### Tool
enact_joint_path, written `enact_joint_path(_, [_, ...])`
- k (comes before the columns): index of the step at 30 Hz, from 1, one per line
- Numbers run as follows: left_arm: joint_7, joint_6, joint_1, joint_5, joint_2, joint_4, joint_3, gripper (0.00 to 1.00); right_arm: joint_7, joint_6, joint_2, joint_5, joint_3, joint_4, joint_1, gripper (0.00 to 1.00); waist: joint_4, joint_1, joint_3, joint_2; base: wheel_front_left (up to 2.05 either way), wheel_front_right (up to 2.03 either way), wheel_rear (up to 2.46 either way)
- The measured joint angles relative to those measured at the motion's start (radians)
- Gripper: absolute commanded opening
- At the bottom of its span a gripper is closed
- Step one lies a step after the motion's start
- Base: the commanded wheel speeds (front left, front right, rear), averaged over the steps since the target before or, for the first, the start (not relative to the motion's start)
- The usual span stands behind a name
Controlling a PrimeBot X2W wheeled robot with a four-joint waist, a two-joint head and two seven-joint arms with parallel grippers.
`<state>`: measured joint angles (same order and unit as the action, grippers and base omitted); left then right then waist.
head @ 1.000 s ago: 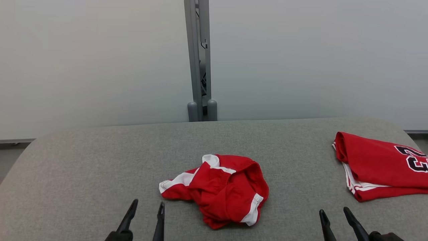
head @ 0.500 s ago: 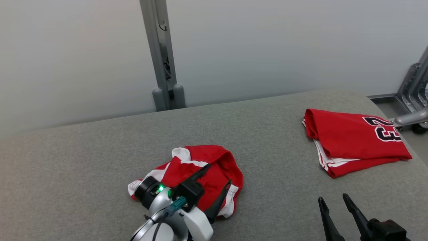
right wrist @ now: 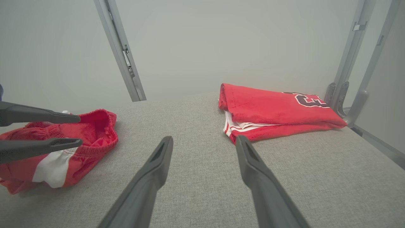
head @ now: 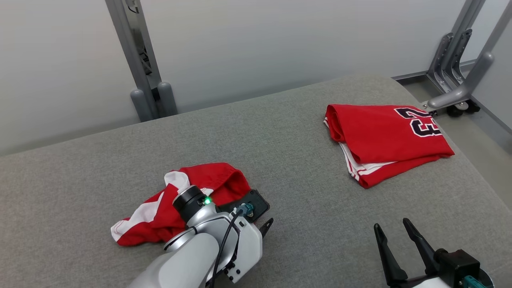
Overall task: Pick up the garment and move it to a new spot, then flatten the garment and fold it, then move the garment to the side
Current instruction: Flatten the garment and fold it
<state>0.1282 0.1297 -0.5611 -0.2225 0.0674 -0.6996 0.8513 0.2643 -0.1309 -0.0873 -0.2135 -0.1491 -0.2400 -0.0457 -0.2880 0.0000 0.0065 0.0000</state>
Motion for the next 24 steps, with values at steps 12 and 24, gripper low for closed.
enact_joint_path(12, [0.174,-0.008,-0.037,-0.012,0.034,-0.061,0.072,0.0,0.0,0.0,0.005,-0.002,0.002,-0.001,0.011,1.0,-0.01,0.0,0.01,0.0,0.0,0.0,0.0])
enact_joint_path(24, [0.103,0.0,-0.017,-0.256,0.005,0.073,-0.016,0.0,0.0,0.0,0.009,0.001,0.015,0.002,0.013,1.0,0.007,0.0,-0.01,0.0,0.0,0.0,0.0])
